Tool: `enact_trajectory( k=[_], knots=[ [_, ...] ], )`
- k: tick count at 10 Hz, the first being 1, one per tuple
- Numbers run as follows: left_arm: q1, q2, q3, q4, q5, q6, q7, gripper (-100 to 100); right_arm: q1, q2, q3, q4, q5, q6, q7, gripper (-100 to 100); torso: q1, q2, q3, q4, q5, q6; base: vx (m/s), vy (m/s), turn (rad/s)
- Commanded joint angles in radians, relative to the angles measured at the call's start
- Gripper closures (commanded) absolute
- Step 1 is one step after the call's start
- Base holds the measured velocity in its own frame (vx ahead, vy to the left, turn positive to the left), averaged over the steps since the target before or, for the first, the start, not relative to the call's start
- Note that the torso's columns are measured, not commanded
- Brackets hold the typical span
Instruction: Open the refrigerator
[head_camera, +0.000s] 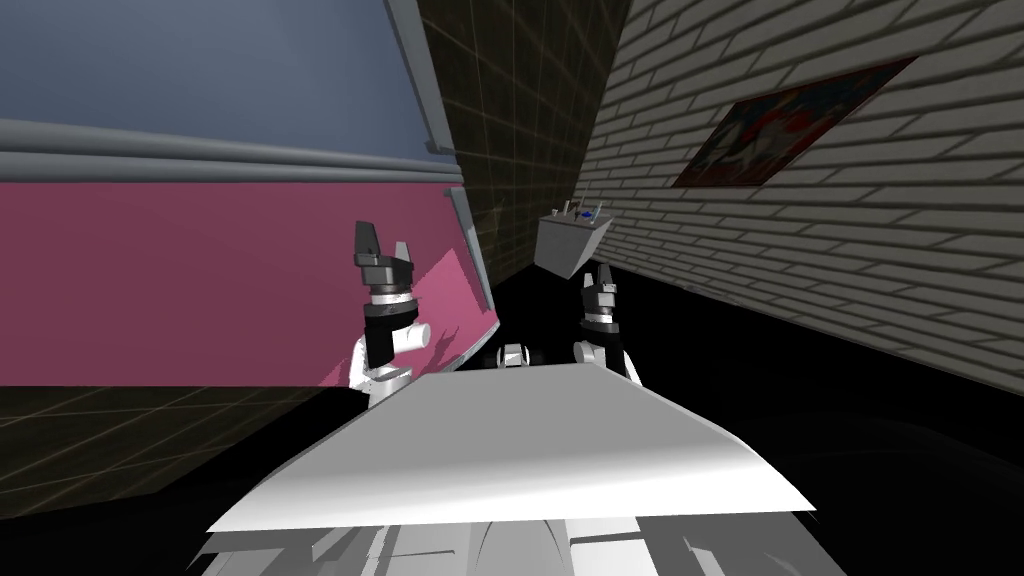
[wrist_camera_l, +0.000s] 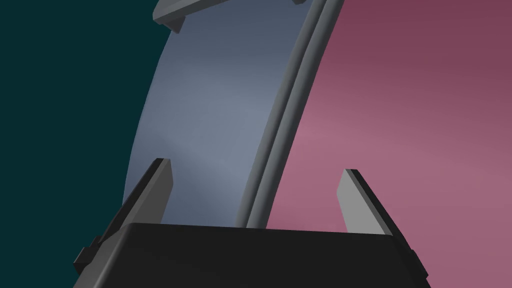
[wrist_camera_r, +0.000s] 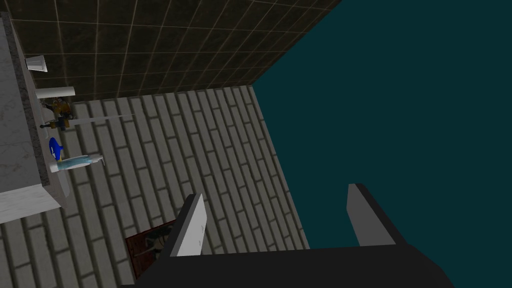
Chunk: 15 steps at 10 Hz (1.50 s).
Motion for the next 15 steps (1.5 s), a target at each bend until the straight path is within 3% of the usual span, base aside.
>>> enact_trajectory(
  k=[1, 6, 7, 9, 10, 15],
  knots=[
    [-0.05, 0.015, 0.027, -0.005, 0.0, 0.07, 0.002, -100, 0.0, 0.0, 0.0, 0.0, 0.0, 0.0, 0.0, 0, 0.001, 0.0, 0.0, 0.0, 0.0, 0.0, 0.055, -0.074, 0.035],
    [-0.147, 0.039, 0.08, -0.023, -0.002, 0.189, 0.006, -100, 0.0, 0.0, 0.0, 0.0, 0.0, 0.0, 0.0, 0, 0.003, 0.001, 0.0, 0.0, 0.001, 0.0, 0.068, -0.07, 0.049],
    [-0.147, 0.039, 0.08, -0.023, -0.002, 0.193, 0.006, -100, 0.0, 0.0, 0.0, 0.0, 0.0, 0.0, 0.0, 0, 0.002, 0.0, 0.0, 0.0, 0.001, 0.0, 0.052, -0.049, 0.033],
    [-0.212, 0.051, 0.116, -0.037, -0.003, 0.259, 0.009, -100, 0.0, 0.0, 0.0, 0.0, 0.0, 0.0, 0.0, 0, 0.0, 0.0, 0.0, 0.0, 0.0, 0.0, 0.078, -0.088, 0.07],
    [-0.212, 0.051, 0.116, -0.037, -0.003, 0.277, 0.009, -100, 0.0, 0.0, 0.0, 0.0, 0.0, 0.0, 0.0, 0, -0.002, -0.002, -0.001, -0.001, -0.001, 0.0, 0.063, -0.08, 0.035],
    [-0.311, 0.058, 0.17, -0.057, -0.005, 0.396, 0.013, -100, 0.0, 0.0, 0.0, 0.0, 0.0, 0.0, 0.0, 0, 0.002, 0.0, 0.0, 0.0, 0.001, 0.0, 0.059, -0.066, 0.043]
  ],
)
